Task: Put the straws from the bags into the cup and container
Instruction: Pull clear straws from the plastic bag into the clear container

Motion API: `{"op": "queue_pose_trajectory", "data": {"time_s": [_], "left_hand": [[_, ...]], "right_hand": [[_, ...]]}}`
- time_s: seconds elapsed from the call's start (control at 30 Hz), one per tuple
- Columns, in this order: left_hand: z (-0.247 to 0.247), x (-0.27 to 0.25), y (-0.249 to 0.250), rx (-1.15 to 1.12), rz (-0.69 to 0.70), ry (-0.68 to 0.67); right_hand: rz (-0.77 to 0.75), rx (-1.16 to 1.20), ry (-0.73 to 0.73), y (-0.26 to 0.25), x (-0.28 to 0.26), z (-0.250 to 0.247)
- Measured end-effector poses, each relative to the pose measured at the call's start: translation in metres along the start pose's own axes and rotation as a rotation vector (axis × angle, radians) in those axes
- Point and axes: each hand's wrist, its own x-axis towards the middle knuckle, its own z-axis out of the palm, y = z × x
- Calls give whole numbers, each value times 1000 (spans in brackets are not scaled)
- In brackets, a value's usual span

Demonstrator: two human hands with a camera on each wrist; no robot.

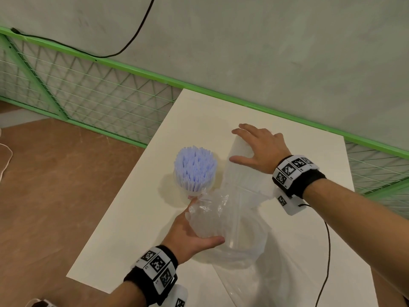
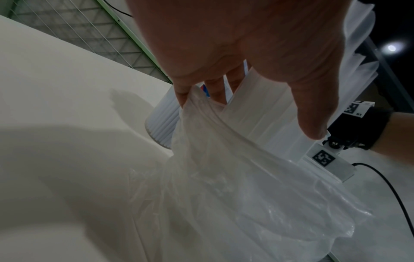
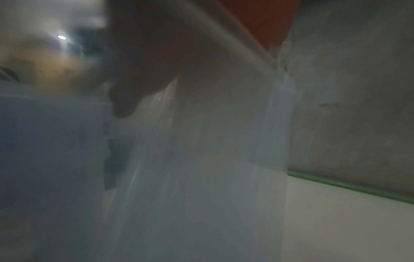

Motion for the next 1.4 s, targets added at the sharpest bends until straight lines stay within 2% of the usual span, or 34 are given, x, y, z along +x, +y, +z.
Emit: {"op": "queue_pose_trajectory", "data": {"time_s": [0.23,0.33,0.4,0.47,0.57,0.6,0.63,0.7,0.77,0.83,0.97,1.07,1.13,1.3,1.4], "left_hand": [[-1,-1,1,1,-8,3],[0,-1,0,-7,-23,6],[0,-1,-1,-10,-24,7],[0,-1,-1,-13,-32,4],[-1,-3,1,-16,-41,-7],[-2,-3,2,-13,-42,-14],[-2,-4,2,-8,-41,-21],[-2,-7,4,-9,-43,-28],[-2,-8,6,-11,-46,-31],[-2,-9,7,-10,-50,-47],[-1,-10,8,18,-29,-74],[0,-11,9,37,-8,-89],[0,-11,9,53,-2,-89],[1,-9,9,78,16,-106],[0,-9,8,71,12,-110]], "right_hand": [[58,177,98,3,0,5],[-26,-20,31,3,-5,6],[-32,-67,50,2,-10,1],[-9,9,149,-2,-20,-15],[-41,219,391,-17,-50,-38],[-62,307,411,-24,-65,-45],[-66,373,375,-33,-82,-50],[-21,423,169,-52,-119,-51],[11,430,-53,-69,-150,-39],[30,464,-174,-78,-164,-21],[-29,670,-171,-79,-156,5],[-10,828,-152,-76,-144,13],[-14,853,-168,-75,-141,17],[-199,819,-121,-79,-135,22],[-164,875,-85,-78,-133,20]]}}
